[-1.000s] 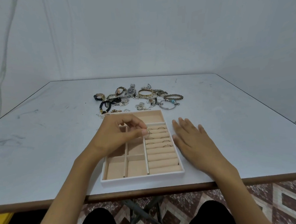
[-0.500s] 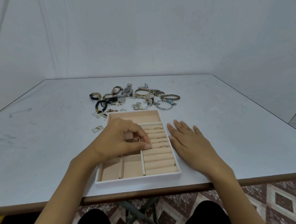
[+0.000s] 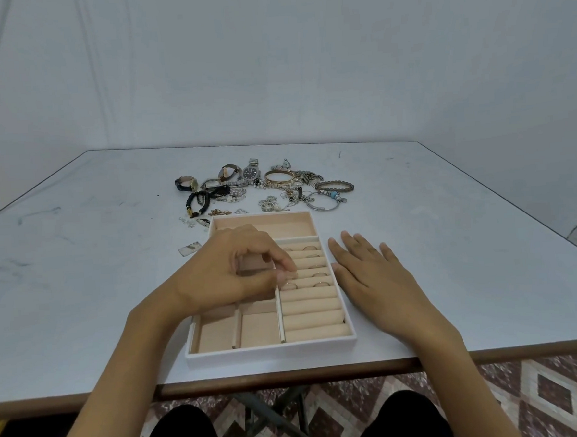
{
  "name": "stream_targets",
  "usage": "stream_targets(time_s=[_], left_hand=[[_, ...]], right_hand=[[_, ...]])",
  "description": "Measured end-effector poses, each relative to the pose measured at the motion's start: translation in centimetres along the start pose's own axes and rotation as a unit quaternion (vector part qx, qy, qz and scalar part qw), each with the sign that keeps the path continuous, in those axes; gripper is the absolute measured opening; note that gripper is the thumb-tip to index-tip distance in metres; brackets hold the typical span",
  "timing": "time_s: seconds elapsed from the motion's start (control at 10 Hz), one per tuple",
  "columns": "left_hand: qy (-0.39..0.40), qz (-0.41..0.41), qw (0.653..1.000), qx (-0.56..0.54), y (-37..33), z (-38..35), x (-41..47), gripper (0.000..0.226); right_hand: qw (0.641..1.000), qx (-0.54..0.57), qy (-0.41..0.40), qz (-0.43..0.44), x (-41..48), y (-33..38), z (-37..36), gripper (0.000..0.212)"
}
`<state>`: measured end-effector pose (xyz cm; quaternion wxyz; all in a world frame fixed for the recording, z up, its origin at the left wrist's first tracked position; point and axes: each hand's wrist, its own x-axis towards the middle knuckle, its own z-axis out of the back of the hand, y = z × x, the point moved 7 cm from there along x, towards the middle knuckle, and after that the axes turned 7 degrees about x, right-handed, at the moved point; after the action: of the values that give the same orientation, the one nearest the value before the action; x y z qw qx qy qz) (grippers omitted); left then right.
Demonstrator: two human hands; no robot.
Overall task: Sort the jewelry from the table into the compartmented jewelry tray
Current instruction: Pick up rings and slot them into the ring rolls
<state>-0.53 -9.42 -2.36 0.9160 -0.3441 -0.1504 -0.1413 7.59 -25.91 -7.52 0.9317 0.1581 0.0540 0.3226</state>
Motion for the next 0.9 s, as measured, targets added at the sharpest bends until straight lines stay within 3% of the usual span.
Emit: stream_targets(time_s=[0.9], left_hand=[[0.011, -0.044, 0.998, 0.036, -0.30, -0.33, 0.03, 0.016]], right_hand=[[1.000, 0.004, -0.007, 0.000, -0.06, 0.08, 0.18, 0.053]])
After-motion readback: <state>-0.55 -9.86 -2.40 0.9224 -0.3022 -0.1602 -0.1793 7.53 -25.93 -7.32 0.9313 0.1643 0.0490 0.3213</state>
